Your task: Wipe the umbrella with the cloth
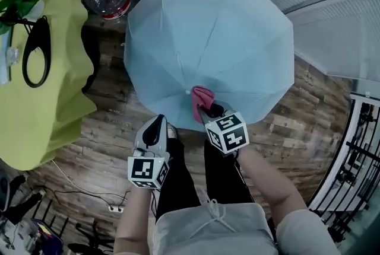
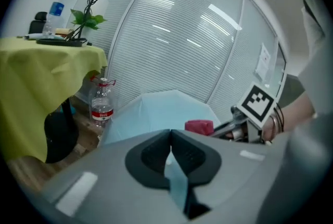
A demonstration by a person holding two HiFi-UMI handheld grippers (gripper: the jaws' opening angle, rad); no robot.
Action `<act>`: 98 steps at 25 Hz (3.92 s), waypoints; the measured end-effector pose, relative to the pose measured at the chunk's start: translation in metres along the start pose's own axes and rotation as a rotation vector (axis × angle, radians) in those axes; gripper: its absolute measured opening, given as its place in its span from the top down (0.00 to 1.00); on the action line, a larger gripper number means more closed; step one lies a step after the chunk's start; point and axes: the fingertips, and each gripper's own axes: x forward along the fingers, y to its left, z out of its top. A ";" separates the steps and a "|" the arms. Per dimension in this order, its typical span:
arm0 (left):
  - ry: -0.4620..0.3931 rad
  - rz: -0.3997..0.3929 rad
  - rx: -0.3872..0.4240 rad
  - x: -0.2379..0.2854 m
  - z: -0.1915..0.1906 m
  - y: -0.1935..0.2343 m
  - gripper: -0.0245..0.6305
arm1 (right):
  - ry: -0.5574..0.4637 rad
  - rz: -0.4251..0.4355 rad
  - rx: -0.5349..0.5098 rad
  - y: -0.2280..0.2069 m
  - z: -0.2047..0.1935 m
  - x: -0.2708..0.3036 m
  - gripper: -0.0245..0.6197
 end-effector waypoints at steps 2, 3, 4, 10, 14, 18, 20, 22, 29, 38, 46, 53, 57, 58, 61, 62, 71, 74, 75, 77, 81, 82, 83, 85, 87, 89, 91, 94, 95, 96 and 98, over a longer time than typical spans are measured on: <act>0.008 0.049 -0.046 0.011 -0.017 0.007 0.95 | 0.041 0.036 -0.048 -0.008 0.002 0.026 0.88; 0.010 0.071 -0.065 0.017 -0.024 0.010 0.95 | 0.057 0.046 -0.082 -0.012 0.004 0.036 0.88; 0.009 0.093 -0.081 0.022 -0.030 0.012 0.95 | 0.073 0.054 -0.116 -0.015 0.004 0.047 0.88; -0.044 0.236 -0.231 0.049 -0.060 0.039 0.95 | 0.184 0.101 -0.265 -0.031 -0.009 0.099 0.88; -0.059 0.290 -0.262 0.056 -0.067 0.051 0.95 | 0.231 0.104 -0.346 -0.038 -0.015 0.129 0.88; -0.044 0.299 -0.256 0.058 -0.066 0.049 0.95 | 0.261 0.093 -0.368 -0.045 -0.012 0.137 0.88; -0.036 0.288 -0.243 0.062 -0.064 0.044 0.95 | 0.265 0.081 -0.375 -0.054 -0.008 0.137 0.88; -0.031 0.278 -0.233 0.066 -0.061 0.039 0.95 | 0.264 0.075 -0.377 -0.062 -0.003 0.136 0.87; -0.005 0.226 -0.216 0.094 -0.059 0.020 0.95 | 0.248 0.064 -0.402 -0.086 0.020 0.124 0.87; -0.019 0.172 -0.187 0.121 -0.030 -0.011 0.95 | 0.239 0.003 -0.424 -0.138 0.041 0.085 0.87; -0.062 0.168 -0.186 0.140 0.006 -0.043 0.95 | 0.202 -0.047 -0.542 -0.179 0.062 0.051 0.87; -0.028 0.163 -0.140 0.165 0.001 -0.079 0.95 | 0.176 -0.080 -0.567 -0.215 0.075 0.023 0.87; 0.000 0.161 -0.128 0.178 -0.005 -0.099 0.95 | 0.154 -0.089 -0.545 -0.240 0.084 0.007 0.87; 0.004 0.161 -0.126 0.181 -0.006 -0.102 0.95 | 0.147 -0.092 -0.540 -0.246 0.087 0.003 0.87; 0.016 0.163 -0.126 0.189 -0.008 -0.113 0.95 | 0.134 -0.105 -0.554 -0.263 0.094 -0.007 0.87; 0.022 0.165 -0.125 0.192 -0.009 -0.117 0.95 | 0.132 -0.109 -0.559 -0.269 0.097 -0.010 0.87; 0.043 0.183 -0.028 0.212 0.005 -0.151 0.95 | 0.095 -0.086 -0.486 -0.326 0.123 -0.043 0.87; 0.049 0.176 -0.013 0.221 0.005 -0.159 0.95 | 0.091 -0.114 -0.486 -0.349 0.128 -0.047 0.87; 0.053 0.173 -0.009 0.224 0.004 -0.161 0.95 | 0.090 -0.127 -0.485 -0.356 0.130 -0.047 0.87; 0.060 0.170 -0.004 0.228 0.003 -0.164 0.95 | 0.093 -0.154 -0.483 -0.372 0.133 -0.047 0.87; 0.074 0.176 -0.011 0.236 0.000 -0.168 0.95 | 0.110 -0.204 -0.483 -0.404 0.133 -0.046 0.87; 0.075 0.179 -0.014 0.238 -0.001 -0.169 0.95 | 0.114 -0.219 -0.491 -0.412 0.133 -0.045 0.87; 0.076 0.182 -0.018 0.240 -0.003 -0.169 0.95 | 0.116 -0.238 -0.503 -0.419 0.134 -0.044 0.87; 0.075 0.188 -0.022 0.242 -0.007 -0.169 0.95 | 0.118 -0.279 -0.528 -0.435 0.135 -0.041 0.87; 0.080 0.195 -0.025 0.243 -0.013 -0.168 0.95 | 0.123 -0.308 -0.523 -0.448 0.134 -0.036 0.87; 0.090 0.200 -0.033 0.242 -0.018 -0.166 0.95 | 0.134 -0.339 -0.505 -0.461 0.134 -0.035 0.87; 0.101 0.202 -0.038 0.242 -0.021 -0.167 0.95 | 0.149 -0.378 -0.499 -0.474 0.132 -0.036 0.87; 0.112 0.203 -0.035 0.243 -0.025 -0.170 0.95 | 0.167 -0.428 -0.495 -0.493 0.128 -0.038 0.87; 0.113 0.203 -0.035 0.243 -0.026 -0.171 0.95 | 0.169 -0.440 -0.488 -0.499 0.127 -0.039 0.87; 0.114 0.202 -0.036 0.243 -0.027 -0.171 0.95 | 0.170 -0.452 -0.477 -0.505 0.126 -0.040 0.87; 0.119 0.202 -0.040 0.242 -0.030 -0.171 0.95 | 0.170 -0.484 -0.459 -0.516 0.124 -0.043 0.87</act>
